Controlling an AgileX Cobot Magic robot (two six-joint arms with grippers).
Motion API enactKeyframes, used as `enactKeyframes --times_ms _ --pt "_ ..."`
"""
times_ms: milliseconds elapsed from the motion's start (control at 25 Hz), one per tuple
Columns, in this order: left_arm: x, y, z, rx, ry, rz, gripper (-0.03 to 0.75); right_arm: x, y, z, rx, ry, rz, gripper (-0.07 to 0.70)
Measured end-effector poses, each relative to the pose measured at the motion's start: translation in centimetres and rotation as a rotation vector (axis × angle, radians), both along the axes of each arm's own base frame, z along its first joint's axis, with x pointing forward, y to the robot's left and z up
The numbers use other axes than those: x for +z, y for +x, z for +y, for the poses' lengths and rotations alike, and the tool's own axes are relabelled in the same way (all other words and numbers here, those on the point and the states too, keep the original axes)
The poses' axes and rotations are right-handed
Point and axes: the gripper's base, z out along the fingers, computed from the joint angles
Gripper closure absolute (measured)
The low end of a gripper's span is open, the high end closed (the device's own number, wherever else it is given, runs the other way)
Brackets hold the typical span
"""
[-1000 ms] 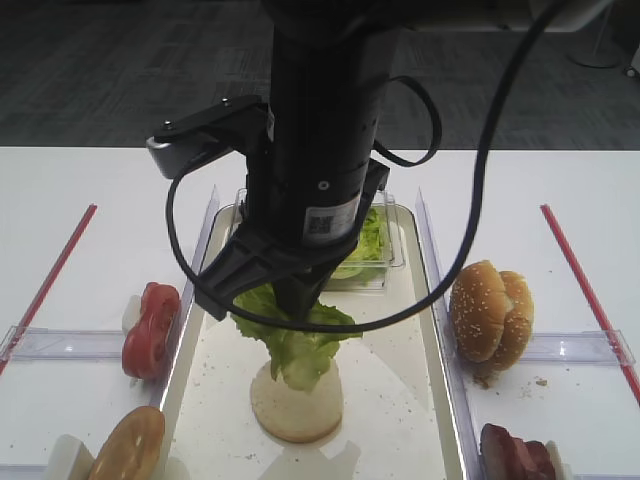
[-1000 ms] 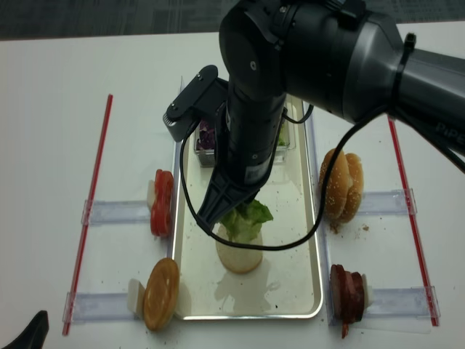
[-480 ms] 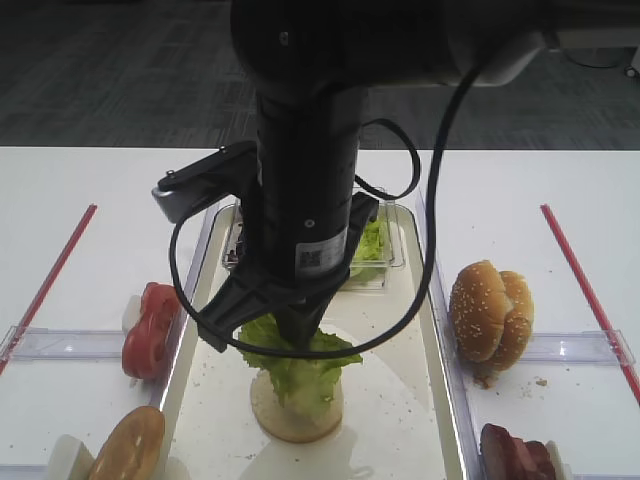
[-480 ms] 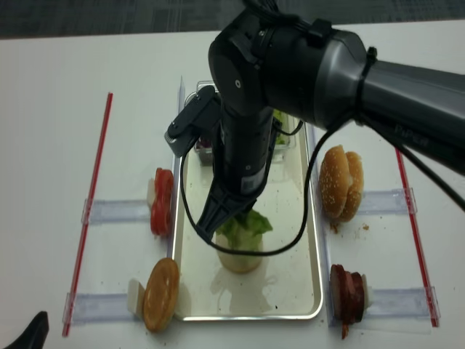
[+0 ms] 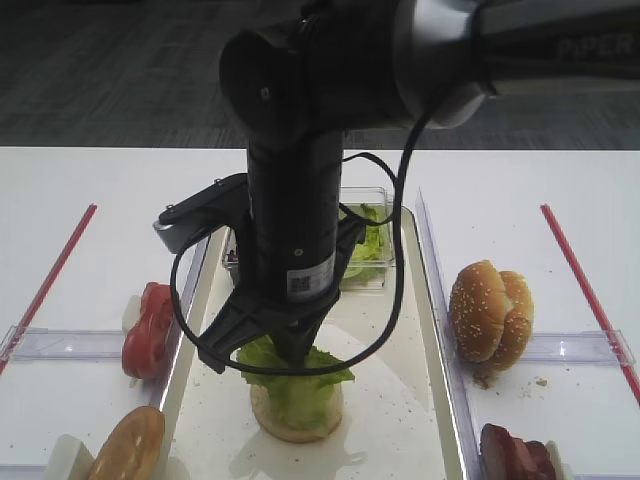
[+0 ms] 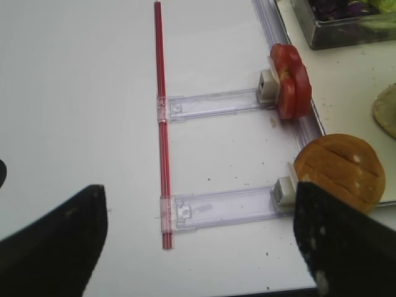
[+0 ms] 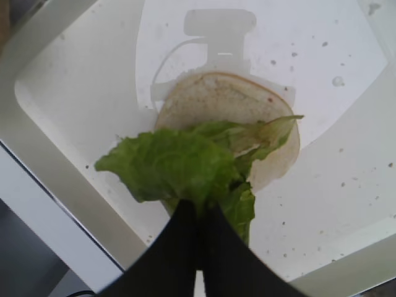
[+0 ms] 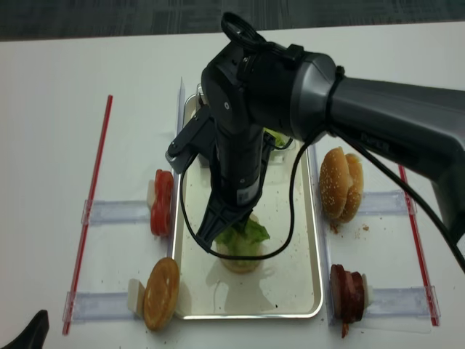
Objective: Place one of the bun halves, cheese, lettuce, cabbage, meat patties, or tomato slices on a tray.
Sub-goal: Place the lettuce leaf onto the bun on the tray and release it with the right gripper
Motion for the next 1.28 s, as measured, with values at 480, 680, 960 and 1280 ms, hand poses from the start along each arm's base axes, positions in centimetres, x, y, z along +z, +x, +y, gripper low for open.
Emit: enactKeyframes --times_ms 480,680,960,1280 --pt "0.0 0.0 0.0 0.000 0.000 0.000 0.151 -1.7 0.6 0.4 -0.003 -0.014 -0.006 0.584" --pt "0.0 0.0 0.0 0.000 0.000 0.000 0.151 -1.8 0.9 0.1 -0.021 -0.056 -0.037 0.584" --pt "0.0 0.0 0.0 0.000 0.000 0.000 0.151 -1.8 0.8 0.1 -0.029 -0.055 -0.026 0.584" --pt "0.0 0.0 0.0 0.000 0.000 0.000 0.151 -2.5 0.7 0.3 -0.031 -0.061 0.002 0.584"
